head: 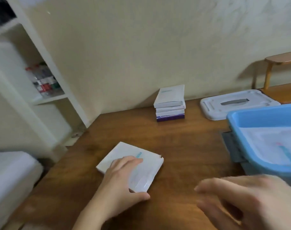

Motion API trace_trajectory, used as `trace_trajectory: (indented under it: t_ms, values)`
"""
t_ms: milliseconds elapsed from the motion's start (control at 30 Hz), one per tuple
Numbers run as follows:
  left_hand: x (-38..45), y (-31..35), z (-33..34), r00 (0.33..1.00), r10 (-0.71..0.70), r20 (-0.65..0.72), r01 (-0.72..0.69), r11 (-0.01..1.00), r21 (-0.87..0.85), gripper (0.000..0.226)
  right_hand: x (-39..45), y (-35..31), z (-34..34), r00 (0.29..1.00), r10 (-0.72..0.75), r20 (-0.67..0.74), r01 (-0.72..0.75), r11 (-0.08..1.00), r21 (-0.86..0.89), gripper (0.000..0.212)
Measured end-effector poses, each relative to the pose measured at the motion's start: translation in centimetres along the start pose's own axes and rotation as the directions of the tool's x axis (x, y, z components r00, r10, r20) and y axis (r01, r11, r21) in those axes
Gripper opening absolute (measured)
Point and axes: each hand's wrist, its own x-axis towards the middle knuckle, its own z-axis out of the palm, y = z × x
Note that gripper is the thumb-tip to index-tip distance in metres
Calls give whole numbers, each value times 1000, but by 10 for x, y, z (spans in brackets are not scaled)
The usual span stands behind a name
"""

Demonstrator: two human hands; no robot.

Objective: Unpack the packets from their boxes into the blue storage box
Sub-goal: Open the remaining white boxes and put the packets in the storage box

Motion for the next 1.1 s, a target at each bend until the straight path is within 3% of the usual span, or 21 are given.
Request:
trace_trajectory:
  t_ms: [67, 133, 233, 333, 400, 533, 633, 767, 900, 1100]
  values:
    - [-11, -15, 11, 997, 10, -78, -4, 997, 72, 92, 17, -3, 24, 963, 57, 263, -29, 994, -108, 31]
    - [-16, -17, 16, 984, 126, -123, -102, 978, 184, 75, 23, 1, 51, 925, 99, 368, -48, 988, -145, 36]
    - [-18, -17, 20, 913, 354, -200, -294, 915, 276, 42, 33, 7, 83, 857, 117, 503, -34, 985, -172, 34]
    - [-17, -25, 19, 828, 478, -293, -390, 867, 311, 27, 34, 9, 107, 869, 74, 489, 2, 988, -153, 31]
    - [-16, -28, 17, 754, 480, -448, -376, 875, 304, 28, 36, 5, 119, 913, 41, 406, 11, 992, -126, 27]
    - [-15, -28, 6, 636, 214, -741, -263, 963, 52, 53, 49, -5, 132, 975, -95, 201, 102, 994, -27, 24]
    - [-18, -33, 3, 584, 199, -787, -274, 961, 40, 49, 58, -7, 140, 982, -186, 42, 188, 980, -67, 32]
    - [-22, -36, 1, 567, 206, -797, -278, 959, 50, 49, 65, -15, 141, 975, -206, -81, 201, 977, -68, 21]
    - [-23, -37, 3, 538, 225, -812, -282, 956, 78, 38, 74, -20, 139, 990, -138, 7, 137, 978, -156, 25]
    - [-22, -33, 4, 503, 315, -805, -331, 930, 158, 53, 80, -26, 137, 913, -216, 345, 338, 875, -348, 23]
